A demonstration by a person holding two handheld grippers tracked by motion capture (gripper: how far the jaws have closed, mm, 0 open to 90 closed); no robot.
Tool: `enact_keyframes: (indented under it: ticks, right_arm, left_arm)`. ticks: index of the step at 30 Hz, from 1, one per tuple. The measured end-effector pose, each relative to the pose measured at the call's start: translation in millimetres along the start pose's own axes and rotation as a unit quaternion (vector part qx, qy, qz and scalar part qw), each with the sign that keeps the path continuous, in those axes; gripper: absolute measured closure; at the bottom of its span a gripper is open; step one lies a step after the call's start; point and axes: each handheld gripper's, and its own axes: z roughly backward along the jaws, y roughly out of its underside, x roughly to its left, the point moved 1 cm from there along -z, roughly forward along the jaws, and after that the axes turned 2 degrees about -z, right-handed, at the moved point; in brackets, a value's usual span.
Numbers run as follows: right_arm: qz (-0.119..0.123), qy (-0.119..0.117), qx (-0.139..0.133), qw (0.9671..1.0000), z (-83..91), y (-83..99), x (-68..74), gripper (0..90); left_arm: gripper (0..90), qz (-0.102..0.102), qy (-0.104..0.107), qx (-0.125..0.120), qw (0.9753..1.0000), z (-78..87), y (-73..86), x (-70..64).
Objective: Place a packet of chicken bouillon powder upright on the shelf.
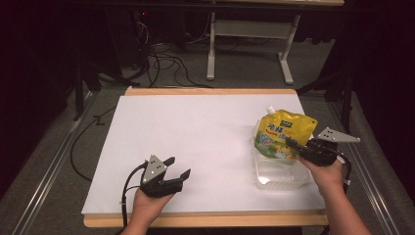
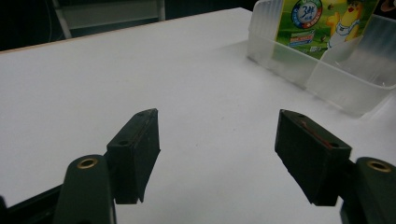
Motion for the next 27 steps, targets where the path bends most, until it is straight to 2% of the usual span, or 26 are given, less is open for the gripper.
enact_keyframes:
  ticks: [6, 7, 9, 13, 17, 22, 27]
  right_arm:
    - [0.000, 0.027, -0.007, 0.9996, 4.9, -0.6, 2.3, 38.5]
    - [0.001, 0.035, -0.009, 0.9993, 6.1, -0.8, 3.2, 33.4]
    - [0.008, 0.067, -0.014, 0.9977, 11.7, -1.5, 7.6, 21.8]
    - [-0.004, 0.078, -0.014, 0.9968, 20.3, -1.9, 12.3, 14.9]
    - [-0.006, 0.081, -0.015, 0.9966, 29.2, -1.7, 18.5, 13.5]
    - [0.005, 0.086, -0.015, 0.9962, 44.4, -2.9, 40.8, 13.6]
    - [0.027, 0.055, -0.028, 0.9977, 48.3, -6.3, 74.5, 13.4]
  left_arm:
    - [31.2, 0.000, 0.002, 0.000, 1.0000, 0.2, 0.2, -0.6]
    - [31.3, 0.000, 0.002, 0.000, 1.0000, 0.0, 0.2, -0.9]
    - [31.3, -0.001, 0.003, 0.001, 1.0000, -0.3, 0.1, -1.7]
    - [31.1, -0.003, 0.005, 0.001, 1.0000, -0.7, -0.1, -2.9]
    - [31.1, -0.005, 0.007, 0.001, 1.0000, -0.8, -0.5, -4.3]
    - [31.0, -0.003, 0.012, -0.001, 0.9999, -1.0, -1.0, -6.2]
    - [30.9, -0.006, 0.018, 0.000, 0.9998, -1.9, -1.2, -8.4]
